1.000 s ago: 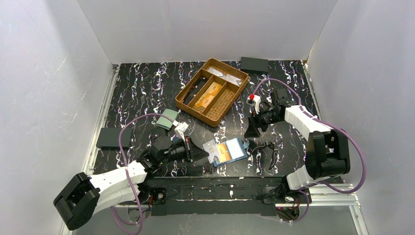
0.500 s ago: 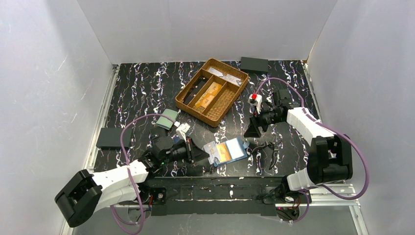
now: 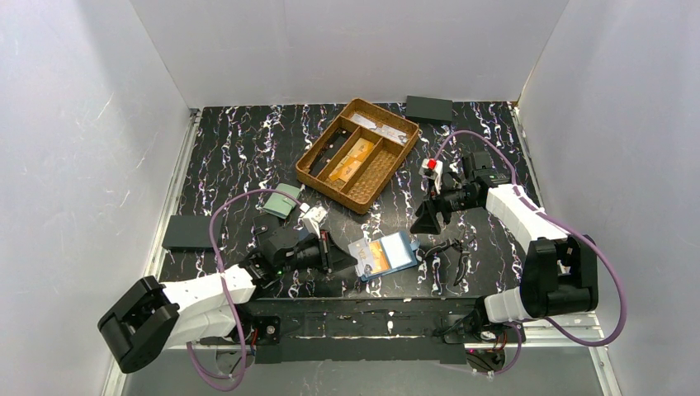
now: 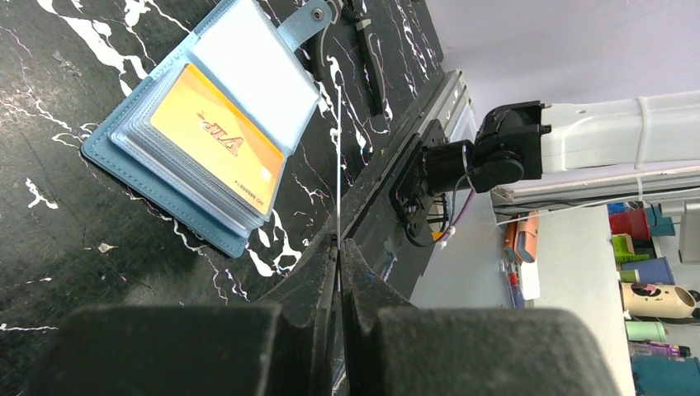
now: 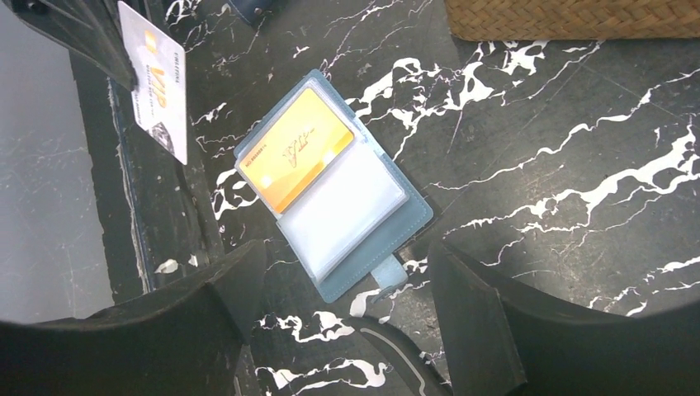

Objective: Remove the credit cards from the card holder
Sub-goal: Place the credit card in the storage box.

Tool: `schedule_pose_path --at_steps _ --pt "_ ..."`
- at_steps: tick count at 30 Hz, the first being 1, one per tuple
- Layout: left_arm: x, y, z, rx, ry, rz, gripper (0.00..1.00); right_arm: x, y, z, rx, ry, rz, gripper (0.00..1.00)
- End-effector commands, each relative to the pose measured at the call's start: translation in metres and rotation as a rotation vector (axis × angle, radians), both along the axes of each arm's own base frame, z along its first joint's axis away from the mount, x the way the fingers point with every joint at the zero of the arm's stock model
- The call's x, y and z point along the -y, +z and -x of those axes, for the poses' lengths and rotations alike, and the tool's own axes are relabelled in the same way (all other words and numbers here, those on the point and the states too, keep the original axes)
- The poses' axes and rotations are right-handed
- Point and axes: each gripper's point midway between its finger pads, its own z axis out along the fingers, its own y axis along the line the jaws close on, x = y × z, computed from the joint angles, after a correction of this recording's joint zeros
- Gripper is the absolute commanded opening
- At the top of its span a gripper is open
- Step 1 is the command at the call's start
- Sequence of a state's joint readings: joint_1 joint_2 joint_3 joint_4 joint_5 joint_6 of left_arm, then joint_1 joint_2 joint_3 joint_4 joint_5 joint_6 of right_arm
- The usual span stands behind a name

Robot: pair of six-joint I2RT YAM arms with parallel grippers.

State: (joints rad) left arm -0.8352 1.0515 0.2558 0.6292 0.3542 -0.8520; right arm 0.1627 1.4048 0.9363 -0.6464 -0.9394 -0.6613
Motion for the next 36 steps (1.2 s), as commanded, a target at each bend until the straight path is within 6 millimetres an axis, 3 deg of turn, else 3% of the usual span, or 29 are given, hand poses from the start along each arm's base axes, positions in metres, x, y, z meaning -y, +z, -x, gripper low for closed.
schedule_pose_path --at_steps 1,18,25,36 --pt "0.008 0.017 -0.007 0.056 -0.002 0.027 0.00 -0.002 0.011 0.006 0.032 0.029 -0.044 0.81" --pt "0.016 0.017 -0.014 0.065 0.003 0.021 0.00 -0.014 0.020 0.025 -0.034 0.100 -0.166 0.87" --pt "0.036 0.024 -0.029 0.100 -0.007 0.007 0.00 -0.025 0.023 0.039 -0.121 0.137 -0.241 0.95" --pt "0.071 0.050 -0.053 0.146 -0.007 0.081 0.00 -0.036 0.023 0.037 -0.219 0.101 -0.293 0.95"
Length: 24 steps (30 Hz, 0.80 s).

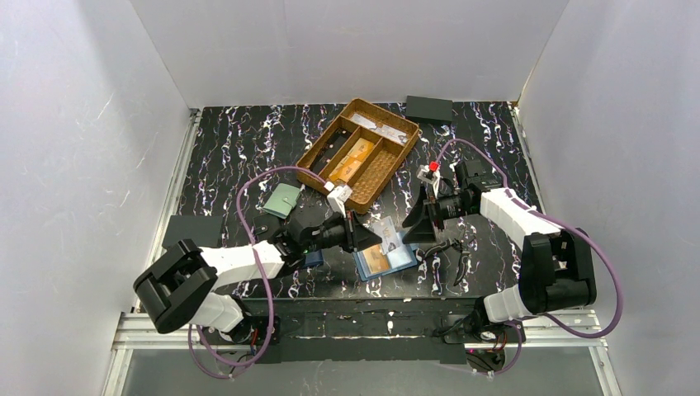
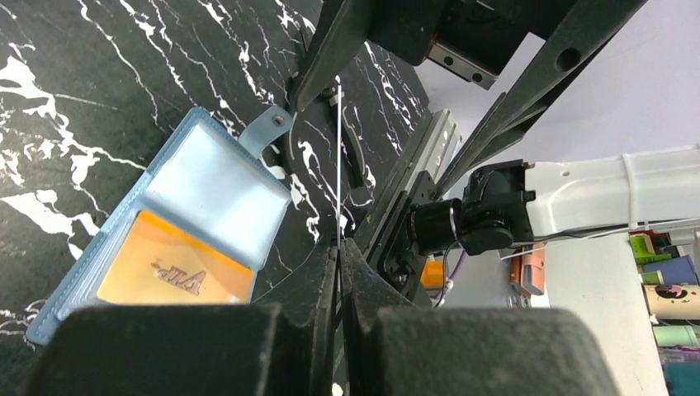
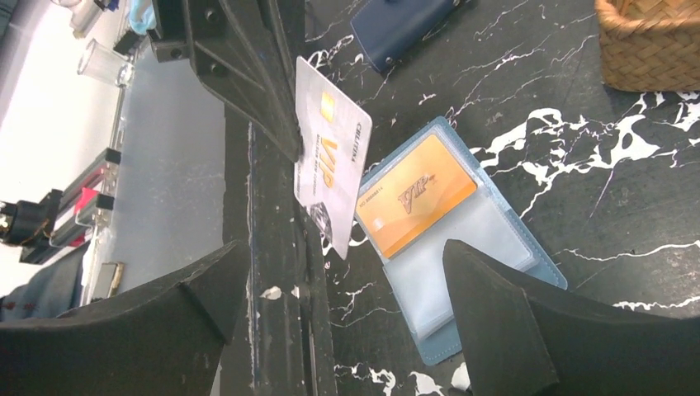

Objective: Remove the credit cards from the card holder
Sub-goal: Place the credit card in the storage box.

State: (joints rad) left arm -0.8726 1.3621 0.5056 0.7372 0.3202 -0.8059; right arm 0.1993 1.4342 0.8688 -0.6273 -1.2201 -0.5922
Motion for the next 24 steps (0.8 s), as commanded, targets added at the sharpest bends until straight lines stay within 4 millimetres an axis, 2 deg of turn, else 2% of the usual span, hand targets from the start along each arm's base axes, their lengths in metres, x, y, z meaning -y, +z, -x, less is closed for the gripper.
schedule_pose_path --at_steps 1,12,15,17,18,22,23,24 --pt "0.014 0.027 -0.011 0.065 0.006 0.075 0.00 -0.006 0.008 -0.004 -0.038 -0.010 -0.049 0.95" --pt "0.024 0.034 -0.010 0.062 -0.010 0.129 0.00 -0.011 0.010 -0.002 -0.094 -0.001 -0.075 0.92" --pt "0.026 0.035 -0.010 0.061 -0.011 0.136 0.00 -0.014 0.012 0.000 -0.110 0.012 -0.091 0.84" --pt "0.028 0.035 -0.011 0.060 -0.010 0.141 0.00 -0.016 0.014 0.002 -0.122 0.025 -0.108 0.73" --pt "0.028 0.035 -0.012 0.059 -0.008 0.142 0.00 -0.016 0.016 0.003 -0.125 0.031 -0.116 0.65" --pt "0.027 0.034 -0.015 0.064 0.011 0.142 0.00 -0.018 0.020 0.002 -0.134 0.045 -0.141 0.21" --pt "0.026 0.033 -0.016 0.066 0.019 0.139 0.05 -0.018 0.020 0.001 -0.131 0.044 -0.139 0.08" --pt "0.025 0.034 -0.017 0.067 0.031 0.140 0.11 -0.018 0.020 0.000 -0.127 0.042 -0.136 0.02"
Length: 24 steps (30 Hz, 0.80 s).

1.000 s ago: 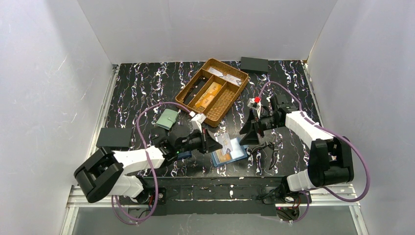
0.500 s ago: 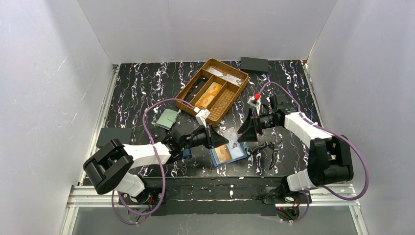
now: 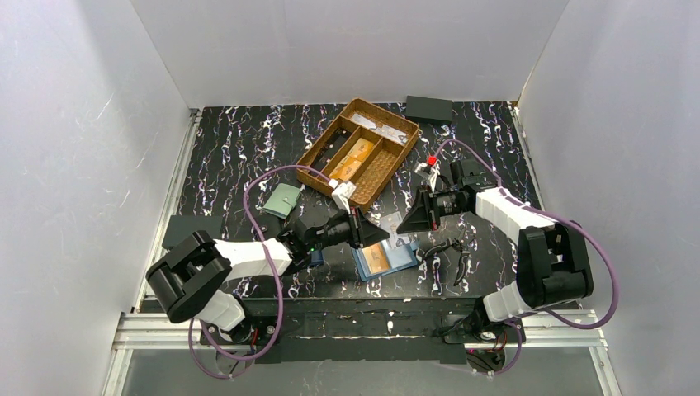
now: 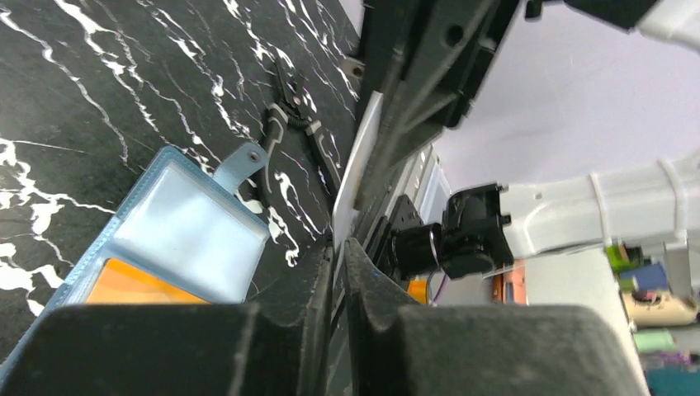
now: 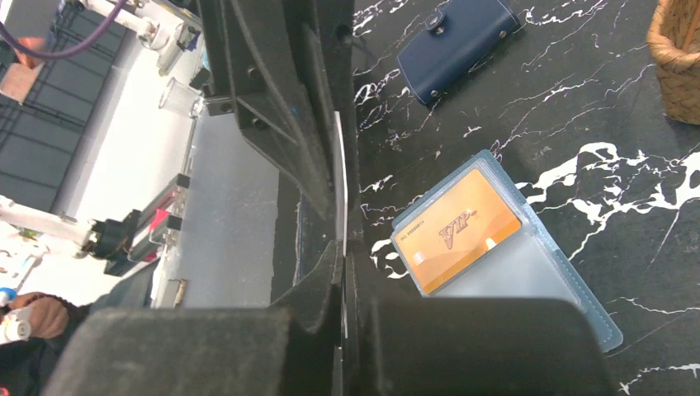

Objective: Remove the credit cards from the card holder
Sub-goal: Place the credit card in the storage box.

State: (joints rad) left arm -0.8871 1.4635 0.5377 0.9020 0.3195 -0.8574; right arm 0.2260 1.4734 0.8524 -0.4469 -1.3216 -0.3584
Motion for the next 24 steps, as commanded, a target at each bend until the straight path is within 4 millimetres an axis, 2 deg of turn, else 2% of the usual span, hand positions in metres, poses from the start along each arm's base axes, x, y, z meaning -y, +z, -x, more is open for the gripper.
schedule_pose_path --at_steps 1,4,7,9,11,13,17,21,24 --pt "0.001 0.021 -0.010 0.052 0.051 0.050 0.17 -0.003 0.009 0.001 0.009 0.023 -0.045 0.01" --pt "-0.012 0.022 -0.015 0.060 0.124 0.044 0.40 0.001 0.010 -0.003 0.086 0.015 0.007 0.01" --pt "-0.035 0.027 -0.021 0.096 0.200 -0.006 0.61 0.010 0.012 -0.013 0.199 0.030 0.123 0.01" --pt "-0.056 0.032 -0.028 0.117 0.239 -0.060 0.78 0.020 0.019 -0.032 0.278 0.037 0.229 0.01" --pt "-0.081 0.042 -0.034 0.128 0.279 -0.088 0.97 0.032 0.028 -0.065 0.349 0.008 0.332 0.01" --pt "-0.107 0.051 -0.042 0.123 0.313 -0.110 0.98 0.042 0.045 -0.107 0.424 -0.062 0.409 0.01" --pt "-0.145 0.066 -0.062 0.131 0.372 -0.189 0.98 0.051 0.061 -0.180 0.495 -0.167 0.526 0.01" --pt "-0.165 0.070 -0.087 0.150 0.388 -0.327 0.98 0.052 0.056 -0.254 0.516 -0.273 0.599 0.01" --pt "-0.172 0.065 -0.099 0.143 0.370 -0.419 0.98 0.049 0.055 -0.297 0.545 -0.336 0.612 0.01"
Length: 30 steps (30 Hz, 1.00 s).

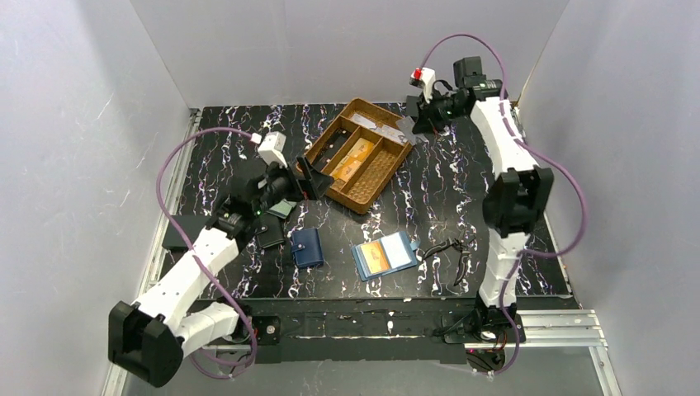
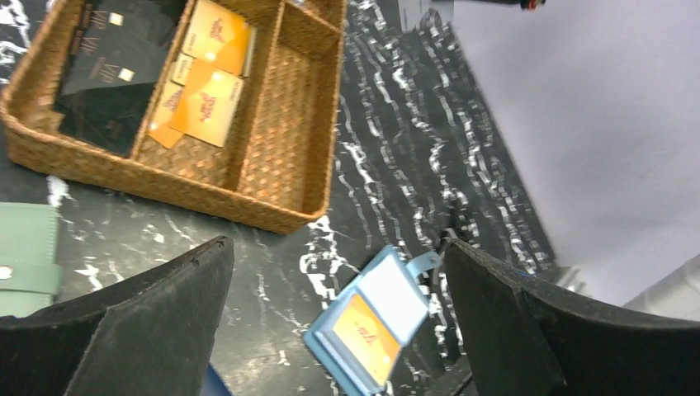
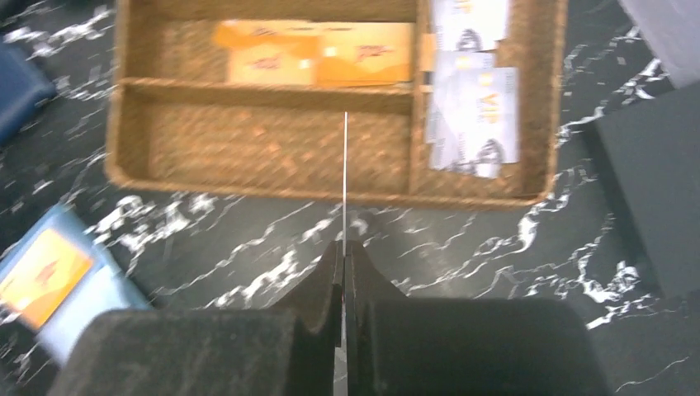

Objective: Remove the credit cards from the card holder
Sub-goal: Place the credit card in the storage box.

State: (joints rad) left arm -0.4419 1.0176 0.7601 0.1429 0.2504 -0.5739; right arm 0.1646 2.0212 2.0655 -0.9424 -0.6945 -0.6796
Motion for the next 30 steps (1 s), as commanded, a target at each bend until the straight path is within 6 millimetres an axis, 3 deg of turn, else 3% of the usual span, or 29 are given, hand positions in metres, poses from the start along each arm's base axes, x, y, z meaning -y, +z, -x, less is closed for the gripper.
schedule_pose_path --at_steps 1,5,9,13,25,30 --pt "-0.012 -0.025 -0.003 -0.077 -0.062 -0.202 0.98 0.007 -0.016 -0.056 0.007 -0.137 0.056 0.01" --pt "-0.013 -0.029 -0.016 -0.081 -0.065 -0.221 0.98 -0.002 -0.023 -0.093 0.046 -0.198 0.010 0.01" --pt "-0.009 -0.040 -0.024 -0.109 -0.068 -0.192 0.98 -0.014 -0.037 -0.117 0.077 -0.246 -0.025 0.01" --pt "-0.008 -0.047 -0.029 -0.123 -0.074 -0.183 0.98 -0.026 -0.039 -0.138 0.134 -0.275 -0.059 0.01" --pt "-0.016 -0.056 -0.020 -0.150 -0.057 -0.168 0.98 -0.061 -0.064 -0.158 0.158 -0.276 -0.085 0.03" --pt "-0.016 -0.051 -0.013 -0.150 -0.060 -0.144 0.98 -0.062 -0.070 -0.172 0.205 -0.331 -0.049 0.36"
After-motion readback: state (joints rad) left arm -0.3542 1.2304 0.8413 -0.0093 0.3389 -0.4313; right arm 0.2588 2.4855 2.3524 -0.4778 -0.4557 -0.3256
